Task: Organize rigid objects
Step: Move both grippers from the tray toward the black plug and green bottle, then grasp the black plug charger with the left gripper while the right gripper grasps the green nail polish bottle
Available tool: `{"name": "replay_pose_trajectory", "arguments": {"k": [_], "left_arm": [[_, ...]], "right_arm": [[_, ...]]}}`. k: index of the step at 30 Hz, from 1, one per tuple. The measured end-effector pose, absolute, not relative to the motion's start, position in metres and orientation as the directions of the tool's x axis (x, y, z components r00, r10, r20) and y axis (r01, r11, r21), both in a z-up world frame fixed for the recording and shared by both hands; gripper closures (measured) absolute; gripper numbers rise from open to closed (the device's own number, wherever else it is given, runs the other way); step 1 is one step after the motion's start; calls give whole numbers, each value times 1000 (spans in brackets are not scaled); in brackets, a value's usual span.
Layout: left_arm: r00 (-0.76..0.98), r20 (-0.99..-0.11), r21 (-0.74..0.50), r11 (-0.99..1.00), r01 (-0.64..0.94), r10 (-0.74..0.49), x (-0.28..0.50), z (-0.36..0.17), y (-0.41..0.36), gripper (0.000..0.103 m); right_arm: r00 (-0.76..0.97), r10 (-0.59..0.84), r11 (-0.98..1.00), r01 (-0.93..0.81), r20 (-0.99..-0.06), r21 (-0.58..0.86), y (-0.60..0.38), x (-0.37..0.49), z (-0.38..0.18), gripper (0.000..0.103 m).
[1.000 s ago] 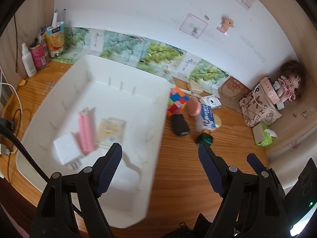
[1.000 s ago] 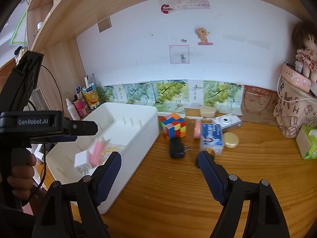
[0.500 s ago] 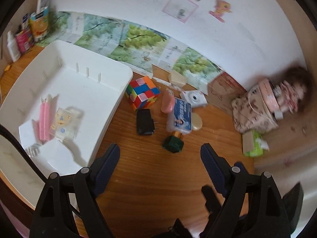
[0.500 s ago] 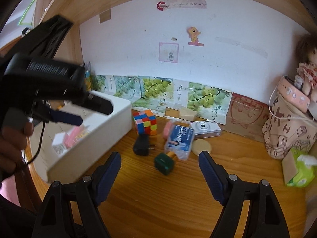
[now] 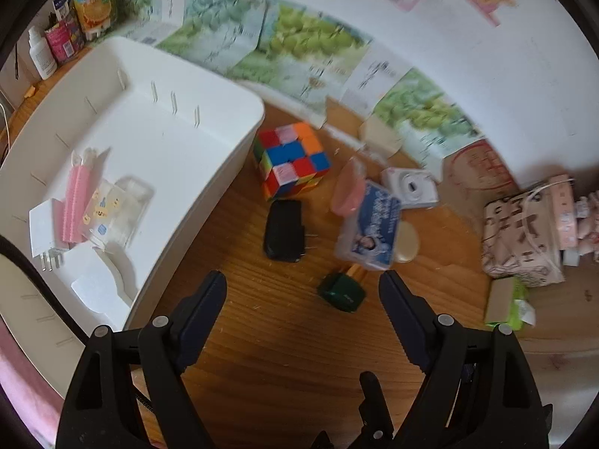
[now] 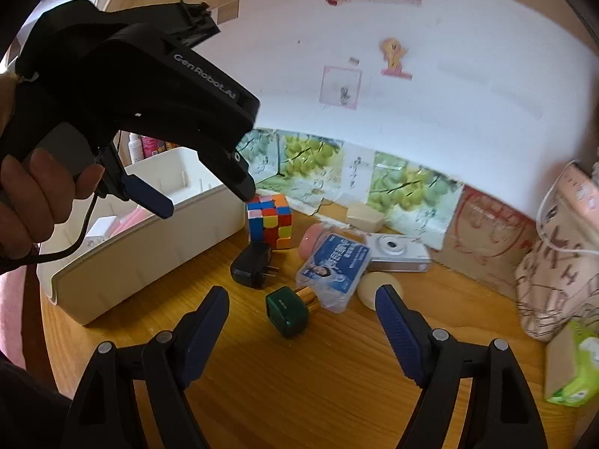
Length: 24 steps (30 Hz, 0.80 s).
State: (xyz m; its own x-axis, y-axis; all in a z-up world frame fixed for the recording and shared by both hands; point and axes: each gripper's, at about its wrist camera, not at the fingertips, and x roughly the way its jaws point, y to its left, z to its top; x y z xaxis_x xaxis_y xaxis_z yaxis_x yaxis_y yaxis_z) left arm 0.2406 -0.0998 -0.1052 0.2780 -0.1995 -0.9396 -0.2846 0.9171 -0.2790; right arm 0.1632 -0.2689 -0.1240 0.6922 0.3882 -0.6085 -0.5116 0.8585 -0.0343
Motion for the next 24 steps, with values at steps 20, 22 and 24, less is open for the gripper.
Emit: {"name": "replay_pose_trajectory", "arguments": {"k": [20, 22, 24], "left_arm": [[58, -988, -152, 946, -288, -141, 289, -173, -119, 17], [48, -991, -134, 950, -283, -126, 293, -177, -120, 17], [40, -992, -122, 953, -276, -116, 296, -180, -122, 17]], "right_arm": [[548, 383, 878, -467, -744, 108, -253, 217, -187, 22], [534, 390, 870, -480, -750, 111, -248, 217, -190, 24], [523, 394, 867, -484, -756, 117, -245, 219, -193, 24]]}}
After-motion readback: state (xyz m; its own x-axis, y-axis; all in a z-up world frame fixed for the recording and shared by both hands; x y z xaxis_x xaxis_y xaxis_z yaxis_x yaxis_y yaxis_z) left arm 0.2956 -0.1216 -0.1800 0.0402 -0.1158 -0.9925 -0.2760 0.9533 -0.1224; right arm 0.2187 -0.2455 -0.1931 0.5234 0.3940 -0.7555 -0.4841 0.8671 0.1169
